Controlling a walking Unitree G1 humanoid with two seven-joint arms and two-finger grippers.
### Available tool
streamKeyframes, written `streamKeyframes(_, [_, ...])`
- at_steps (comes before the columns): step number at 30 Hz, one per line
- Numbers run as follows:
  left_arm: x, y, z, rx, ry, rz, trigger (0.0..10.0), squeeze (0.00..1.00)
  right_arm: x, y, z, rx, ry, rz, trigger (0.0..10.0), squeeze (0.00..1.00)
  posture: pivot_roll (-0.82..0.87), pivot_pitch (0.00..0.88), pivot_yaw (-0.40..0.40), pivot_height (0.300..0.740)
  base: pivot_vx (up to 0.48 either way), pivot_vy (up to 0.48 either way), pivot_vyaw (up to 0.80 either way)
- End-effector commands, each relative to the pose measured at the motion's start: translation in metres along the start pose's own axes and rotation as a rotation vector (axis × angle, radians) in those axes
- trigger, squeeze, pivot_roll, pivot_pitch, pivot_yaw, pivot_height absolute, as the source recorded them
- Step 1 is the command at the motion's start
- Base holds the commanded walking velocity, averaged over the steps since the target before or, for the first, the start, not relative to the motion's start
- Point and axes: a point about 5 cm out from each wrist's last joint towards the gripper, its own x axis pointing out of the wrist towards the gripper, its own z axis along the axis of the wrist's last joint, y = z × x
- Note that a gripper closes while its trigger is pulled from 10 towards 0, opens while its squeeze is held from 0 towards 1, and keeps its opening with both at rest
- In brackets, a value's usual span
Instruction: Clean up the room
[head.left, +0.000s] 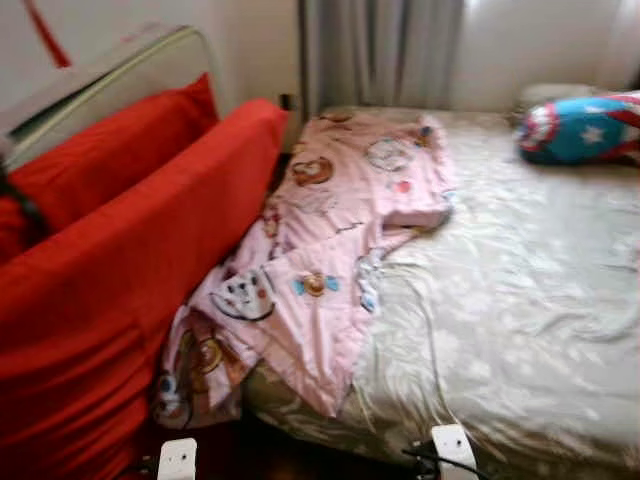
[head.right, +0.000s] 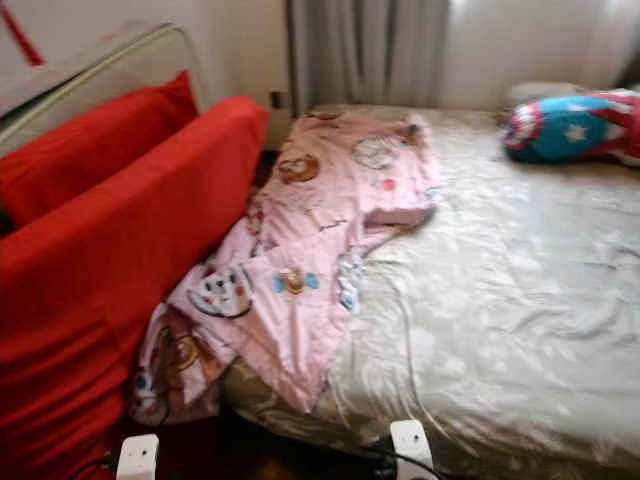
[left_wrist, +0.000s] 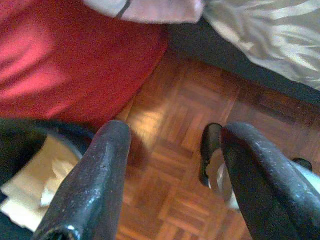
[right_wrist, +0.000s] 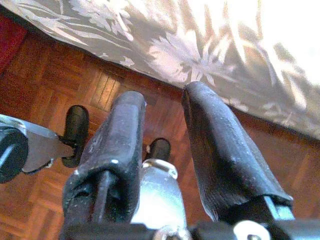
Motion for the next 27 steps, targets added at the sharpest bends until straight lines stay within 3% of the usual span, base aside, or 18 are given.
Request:
streamKeyframes(1, [-0.0011,0.0038,-0.0044,0.009,0.019,0.006,10.0,0.00,0.0009,0.0039,0.0023,0.000,-0.010,0.013,10.0,0.00,-0.08,0.018,0.033,0.740,0.000,0.000,0.79])
streamKeyframes(21, [-0.0012,0.0034,-0.0052,0.000,0.023,0.009,10.0,0.00,0.0008,0.0038,0.0021,-0.002,-0.006,0.024,10.0,0.00,-0.08,0.020,0.030,0.740,0.000,0.000,0.79])
streamKeyframes(27, [-0.0012,0.0030,-0.0053,-0.001,0.023,0.007,10.0,0.00,0.0006,0.0026,0.0012,0.013,-0.003,0.007,10.0,0.00,-0.08,0.022,0.028,0.740,0.000,0.000,0.07])
